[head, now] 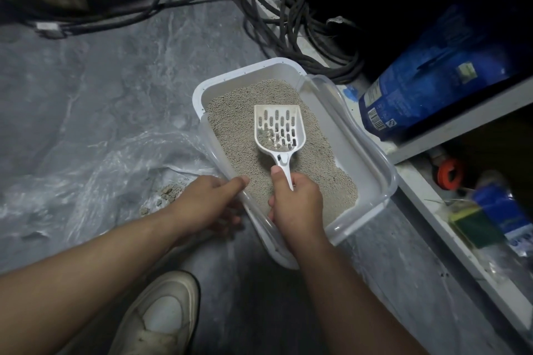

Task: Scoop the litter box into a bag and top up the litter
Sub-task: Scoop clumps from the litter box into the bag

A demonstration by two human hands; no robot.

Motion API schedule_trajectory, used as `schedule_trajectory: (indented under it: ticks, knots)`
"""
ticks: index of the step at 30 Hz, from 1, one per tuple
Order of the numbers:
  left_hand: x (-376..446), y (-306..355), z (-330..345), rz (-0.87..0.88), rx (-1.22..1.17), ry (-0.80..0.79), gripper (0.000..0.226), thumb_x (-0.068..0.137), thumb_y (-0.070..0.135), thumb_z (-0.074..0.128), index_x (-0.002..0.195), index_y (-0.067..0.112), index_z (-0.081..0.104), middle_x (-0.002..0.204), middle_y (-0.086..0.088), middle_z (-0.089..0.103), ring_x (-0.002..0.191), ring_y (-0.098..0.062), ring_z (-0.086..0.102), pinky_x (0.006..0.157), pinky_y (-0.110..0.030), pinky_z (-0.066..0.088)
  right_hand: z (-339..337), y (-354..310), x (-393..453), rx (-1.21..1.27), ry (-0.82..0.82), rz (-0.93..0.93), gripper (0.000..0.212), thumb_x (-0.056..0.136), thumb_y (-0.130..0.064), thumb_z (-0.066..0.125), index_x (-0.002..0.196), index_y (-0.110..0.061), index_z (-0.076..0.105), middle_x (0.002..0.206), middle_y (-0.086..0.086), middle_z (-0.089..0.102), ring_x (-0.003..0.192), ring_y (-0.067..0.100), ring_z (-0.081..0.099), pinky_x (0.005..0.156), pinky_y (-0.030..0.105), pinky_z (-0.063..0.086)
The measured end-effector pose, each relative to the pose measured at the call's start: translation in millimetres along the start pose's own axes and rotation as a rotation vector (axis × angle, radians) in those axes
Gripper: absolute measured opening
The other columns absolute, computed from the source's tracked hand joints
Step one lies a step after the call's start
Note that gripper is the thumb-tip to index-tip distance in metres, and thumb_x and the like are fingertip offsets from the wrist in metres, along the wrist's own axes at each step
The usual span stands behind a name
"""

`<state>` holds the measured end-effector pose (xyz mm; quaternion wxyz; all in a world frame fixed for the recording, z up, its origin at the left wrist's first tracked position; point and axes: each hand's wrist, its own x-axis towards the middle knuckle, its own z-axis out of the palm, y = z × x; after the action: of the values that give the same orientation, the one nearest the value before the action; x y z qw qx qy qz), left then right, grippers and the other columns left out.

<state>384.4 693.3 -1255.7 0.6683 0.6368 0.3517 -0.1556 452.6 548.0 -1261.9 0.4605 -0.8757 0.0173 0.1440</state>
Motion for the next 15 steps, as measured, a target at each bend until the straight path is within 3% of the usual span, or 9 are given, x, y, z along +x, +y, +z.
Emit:
schedule_trajectory:
  ticks: [15]
  knots:
    - [-0.7, 0.9, 0.5, 0.002, 0.002, 0.005, 0.059, 0.095, 0.054, 0.063, 0.098, -0.004, 0.072, 0.091, -0.021, 0.077, 0.078, -0.038, 0.077, 0.059, -0.034, 0.055, 0.8, 0.3, 1.6, 0.019, -0.011, -0.007, 0.047, 0.081, -0.066, 0.052, 0.072, -0.021, 0.062, 0.063, 0.002, 0.066, 0.060, 0.030, 0.066, 0.061, 0.049, 0.057]
